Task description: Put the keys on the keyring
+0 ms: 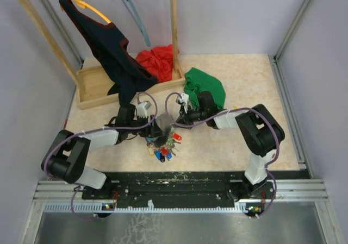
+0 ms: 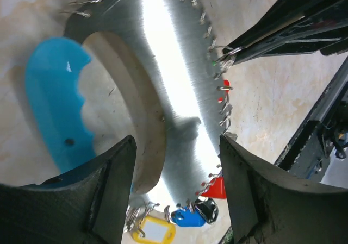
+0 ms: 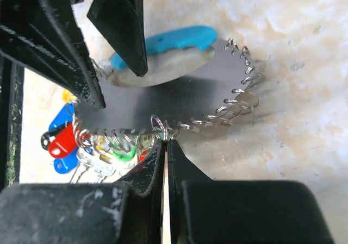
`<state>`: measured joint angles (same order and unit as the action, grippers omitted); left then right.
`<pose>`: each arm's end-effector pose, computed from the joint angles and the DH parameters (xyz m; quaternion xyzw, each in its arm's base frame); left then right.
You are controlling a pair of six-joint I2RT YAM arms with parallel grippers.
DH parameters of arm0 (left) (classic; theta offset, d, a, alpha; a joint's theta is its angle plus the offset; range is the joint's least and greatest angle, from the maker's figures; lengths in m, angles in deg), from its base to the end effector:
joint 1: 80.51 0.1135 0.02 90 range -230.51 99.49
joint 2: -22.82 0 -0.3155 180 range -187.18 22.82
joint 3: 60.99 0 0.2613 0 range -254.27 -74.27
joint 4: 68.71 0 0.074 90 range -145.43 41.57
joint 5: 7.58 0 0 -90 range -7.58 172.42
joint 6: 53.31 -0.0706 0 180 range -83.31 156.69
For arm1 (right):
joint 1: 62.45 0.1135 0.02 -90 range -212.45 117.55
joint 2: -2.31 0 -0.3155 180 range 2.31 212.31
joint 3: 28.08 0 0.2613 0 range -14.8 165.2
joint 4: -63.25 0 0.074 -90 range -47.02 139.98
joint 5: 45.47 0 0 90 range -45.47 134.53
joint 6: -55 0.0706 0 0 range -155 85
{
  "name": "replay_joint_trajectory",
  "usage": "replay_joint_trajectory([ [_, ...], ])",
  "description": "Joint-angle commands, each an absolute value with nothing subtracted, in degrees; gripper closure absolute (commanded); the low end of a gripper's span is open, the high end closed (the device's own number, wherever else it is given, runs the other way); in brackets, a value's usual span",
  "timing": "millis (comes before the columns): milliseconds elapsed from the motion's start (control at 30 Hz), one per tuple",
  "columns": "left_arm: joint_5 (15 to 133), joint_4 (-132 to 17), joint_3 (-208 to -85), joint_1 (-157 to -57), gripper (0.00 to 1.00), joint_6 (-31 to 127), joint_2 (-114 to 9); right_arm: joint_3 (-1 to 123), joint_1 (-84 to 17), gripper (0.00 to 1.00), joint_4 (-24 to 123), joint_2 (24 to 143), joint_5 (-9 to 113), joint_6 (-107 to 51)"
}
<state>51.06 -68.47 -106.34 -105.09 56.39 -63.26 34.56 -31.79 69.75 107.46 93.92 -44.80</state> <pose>0.2556 -0.1573 0.1697 0.1493 0.8704 -0.3783 0.2774 0.3100 0.2461 0.1709 -0.4579 0.6940 0.4408 0.3382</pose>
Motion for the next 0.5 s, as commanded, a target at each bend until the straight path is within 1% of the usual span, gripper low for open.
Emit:
replay_joint_trajectory([
  [0, 48.0, -70.8, -103.9, -102.3, 0.31, 59.5, -58.7, 34.2, -31.0, 1.00, 75.7, 100.6, 96.0, -44.7],
  [233, 40.9, -74.1, -104.5, -101.2, 0.30, 60.2, -59.5, 35.8, -29.4, 1.00, 71.7, 99.8, 94.4, -47.2],
  [467, 39.8, -79.6, -104.8, -101.3, 0.28, 61.6, -62.0, 36.3, -28.4, 1.00, 71.0, 99.3, 93.3, -47.6],
])
